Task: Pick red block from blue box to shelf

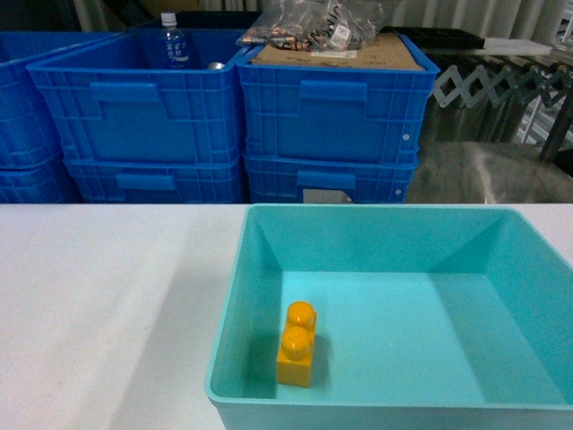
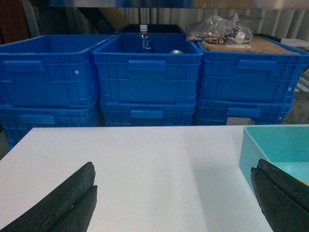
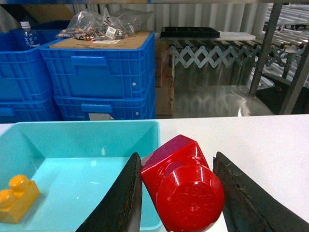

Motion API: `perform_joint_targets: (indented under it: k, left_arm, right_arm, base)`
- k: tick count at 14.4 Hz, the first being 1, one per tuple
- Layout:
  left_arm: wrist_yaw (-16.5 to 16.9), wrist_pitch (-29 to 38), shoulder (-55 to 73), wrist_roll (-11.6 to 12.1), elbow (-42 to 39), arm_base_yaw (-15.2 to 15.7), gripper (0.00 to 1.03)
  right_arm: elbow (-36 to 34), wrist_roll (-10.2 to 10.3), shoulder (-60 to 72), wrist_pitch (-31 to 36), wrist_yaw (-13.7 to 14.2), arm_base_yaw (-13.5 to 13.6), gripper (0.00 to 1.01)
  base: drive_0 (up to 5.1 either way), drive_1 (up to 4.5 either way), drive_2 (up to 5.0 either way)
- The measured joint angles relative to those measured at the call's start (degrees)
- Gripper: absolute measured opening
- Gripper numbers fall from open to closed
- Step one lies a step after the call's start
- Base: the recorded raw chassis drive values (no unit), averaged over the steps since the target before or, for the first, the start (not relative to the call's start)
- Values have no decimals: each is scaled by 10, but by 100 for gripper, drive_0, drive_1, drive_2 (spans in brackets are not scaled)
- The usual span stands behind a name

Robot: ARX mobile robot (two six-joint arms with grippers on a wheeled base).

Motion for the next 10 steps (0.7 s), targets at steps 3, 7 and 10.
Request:
perform_joint_targets:
  k: [3,7,10]
  left_arm:
    - [0,0,0,0,0,0,98]
    - [0,0,0,0,0,0,98]
    - [0,0,0,0,0,0,98]
  right_arm:
    - [0,0,0,0,0,0,36]
    - [0,0,0,0,0,0,36]
    - [0,0,0,0,0,0,36]
  base:
    - [-170,-170,-170]
    - [-146,-146,-146]
    - [-151,-151,-151]
